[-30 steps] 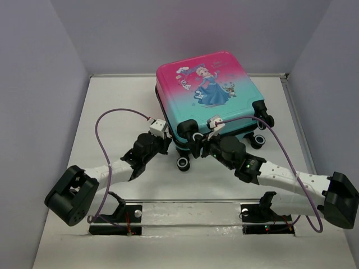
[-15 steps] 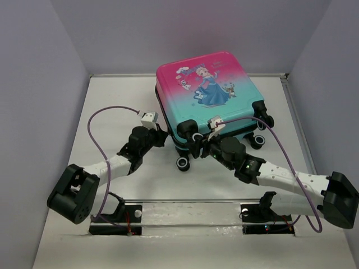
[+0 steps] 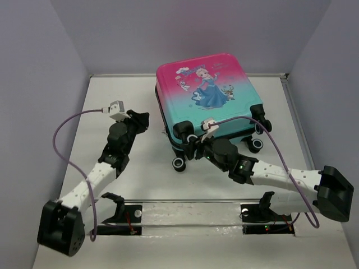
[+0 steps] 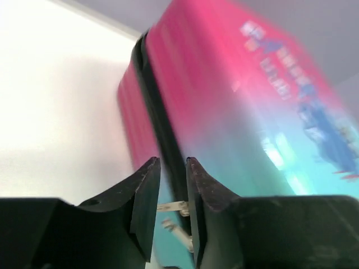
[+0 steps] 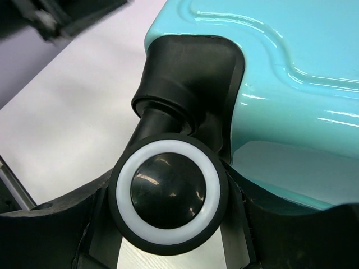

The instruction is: Pack the luggage

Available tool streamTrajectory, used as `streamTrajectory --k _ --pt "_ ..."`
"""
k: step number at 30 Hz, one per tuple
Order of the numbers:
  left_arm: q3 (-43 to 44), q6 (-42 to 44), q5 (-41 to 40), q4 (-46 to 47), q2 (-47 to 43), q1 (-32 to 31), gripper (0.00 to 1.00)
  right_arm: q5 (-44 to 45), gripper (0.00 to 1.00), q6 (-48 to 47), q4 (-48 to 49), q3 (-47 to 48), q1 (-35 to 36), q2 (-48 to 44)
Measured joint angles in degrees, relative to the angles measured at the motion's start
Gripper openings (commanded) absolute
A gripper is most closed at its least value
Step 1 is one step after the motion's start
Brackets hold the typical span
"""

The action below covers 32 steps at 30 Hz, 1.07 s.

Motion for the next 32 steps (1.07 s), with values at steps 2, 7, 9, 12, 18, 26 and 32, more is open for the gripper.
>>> streamTrajectory --k 2,7,9,12,18,26,32 --pt "-0.2 -0.7 -0.9 -2.6 -8.9 0.0 0.61 1.3 0.07 0.0 -0.1 1.6 1.2 2.1" --pt "3.2 -1.0 -0.9 -9.2 -23.9 0.0 0.99 4.1 0.51 -0.9 -1.1 8.4 5.0 9.3" --pt "5.7 -0.1 -0.8 -13.0 -27.4 0.0 0.99 4.2 0.91 -1.1 -2.4 11.8 6.1 12.4" --pt "8.9 1.0 -0.7 -19.2 -31.6 0.0 0.99 3.8 1.00 -1.2 -5.1 16.1 7.2 14.9" --pt "15.0 4.2 0.5 -30.2 -36.3 0.0 0.99 5.7 1.00 -2.6 -13.5 18.8 8.9 8.9" --pt "17.4 7.0 5.6 -36.7 -38.4 0.0 0.99 14.5 1.00 -6.7 -15.8 13.7 9.3 -22.5" --pt "16.9 8.0 6.8 -37.4 -39.1 0.0 0.99 23.6 1.00 -7.7 -14.6 7.9 9.2 -36.3"
